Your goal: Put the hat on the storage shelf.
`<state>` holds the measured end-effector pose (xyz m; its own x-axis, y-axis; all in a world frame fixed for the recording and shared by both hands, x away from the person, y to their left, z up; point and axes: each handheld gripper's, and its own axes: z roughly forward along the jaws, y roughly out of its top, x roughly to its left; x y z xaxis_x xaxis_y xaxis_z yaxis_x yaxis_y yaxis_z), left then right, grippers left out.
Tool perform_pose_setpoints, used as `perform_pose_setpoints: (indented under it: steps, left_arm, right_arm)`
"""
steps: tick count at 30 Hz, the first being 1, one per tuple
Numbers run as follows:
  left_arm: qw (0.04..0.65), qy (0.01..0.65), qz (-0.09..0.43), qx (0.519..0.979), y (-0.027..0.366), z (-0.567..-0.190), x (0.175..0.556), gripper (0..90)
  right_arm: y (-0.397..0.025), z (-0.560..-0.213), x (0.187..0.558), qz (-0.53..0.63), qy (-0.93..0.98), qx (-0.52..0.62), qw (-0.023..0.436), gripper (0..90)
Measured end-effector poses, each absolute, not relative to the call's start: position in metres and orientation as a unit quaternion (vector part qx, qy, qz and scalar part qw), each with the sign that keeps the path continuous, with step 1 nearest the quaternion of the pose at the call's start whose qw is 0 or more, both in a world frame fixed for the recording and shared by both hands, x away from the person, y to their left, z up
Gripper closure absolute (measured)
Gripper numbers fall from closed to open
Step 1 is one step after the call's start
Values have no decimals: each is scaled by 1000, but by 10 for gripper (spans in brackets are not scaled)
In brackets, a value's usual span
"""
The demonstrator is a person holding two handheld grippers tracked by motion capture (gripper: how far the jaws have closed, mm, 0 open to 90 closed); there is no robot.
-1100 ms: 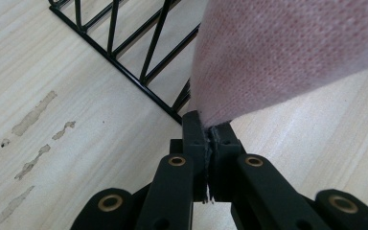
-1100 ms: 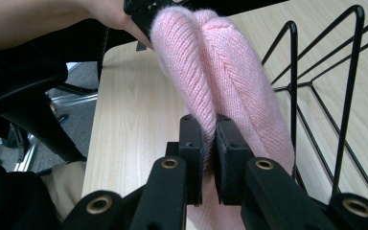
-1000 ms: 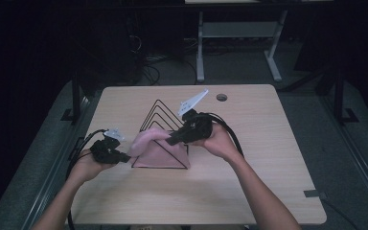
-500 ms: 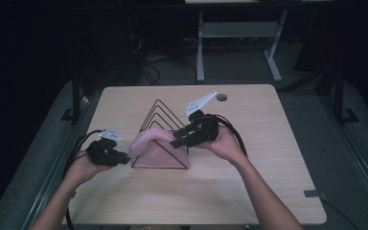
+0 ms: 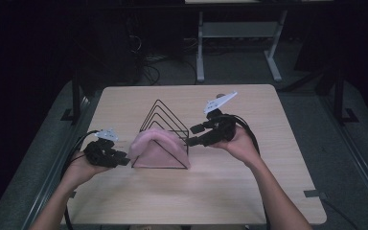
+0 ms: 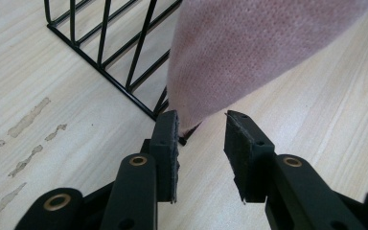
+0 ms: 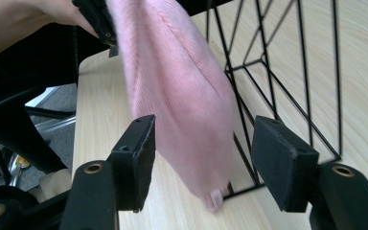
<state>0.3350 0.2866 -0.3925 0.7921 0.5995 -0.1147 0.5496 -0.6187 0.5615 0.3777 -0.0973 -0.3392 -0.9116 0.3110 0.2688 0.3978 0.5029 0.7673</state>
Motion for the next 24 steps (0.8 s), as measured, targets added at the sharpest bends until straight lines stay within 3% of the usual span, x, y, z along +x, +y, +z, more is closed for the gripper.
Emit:
perform_pose_setpoints:
  steps: [24]
  left_arm:
    - [292,328,41,897,295,-393,333,586]
  right_arm:
    - [-155,-352,369,-442,-858,-262,20,360]
